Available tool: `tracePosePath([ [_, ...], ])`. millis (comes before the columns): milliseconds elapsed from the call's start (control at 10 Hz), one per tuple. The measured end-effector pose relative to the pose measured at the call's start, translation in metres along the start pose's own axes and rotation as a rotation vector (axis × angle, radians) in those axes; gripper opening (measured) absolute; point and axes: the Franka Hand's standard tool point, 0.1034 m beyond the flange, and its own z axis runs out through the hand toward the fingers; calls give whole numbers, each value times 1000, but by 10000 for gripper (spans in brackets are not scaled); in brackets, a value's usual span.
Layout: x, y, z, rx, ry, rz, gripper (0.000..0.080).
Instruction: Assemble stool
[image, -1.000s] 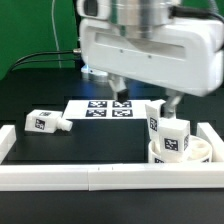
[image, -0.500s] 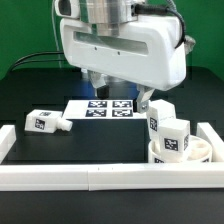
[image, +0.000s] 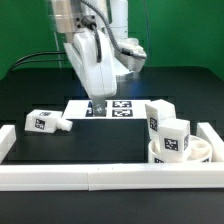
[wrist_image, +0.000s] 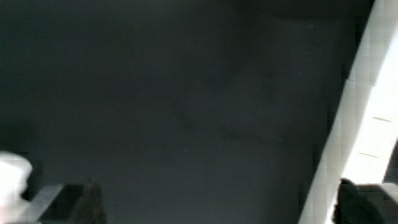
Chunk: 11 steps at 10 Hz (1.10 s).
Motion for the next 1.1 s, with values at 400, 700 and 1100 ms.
tracePosePath([
  [400,-1,4,4,-5,-8,122,648],
  [700,24,66,15,-52,-16,187,648],
  [1100,39,94,23,-51,0,221,648],
])
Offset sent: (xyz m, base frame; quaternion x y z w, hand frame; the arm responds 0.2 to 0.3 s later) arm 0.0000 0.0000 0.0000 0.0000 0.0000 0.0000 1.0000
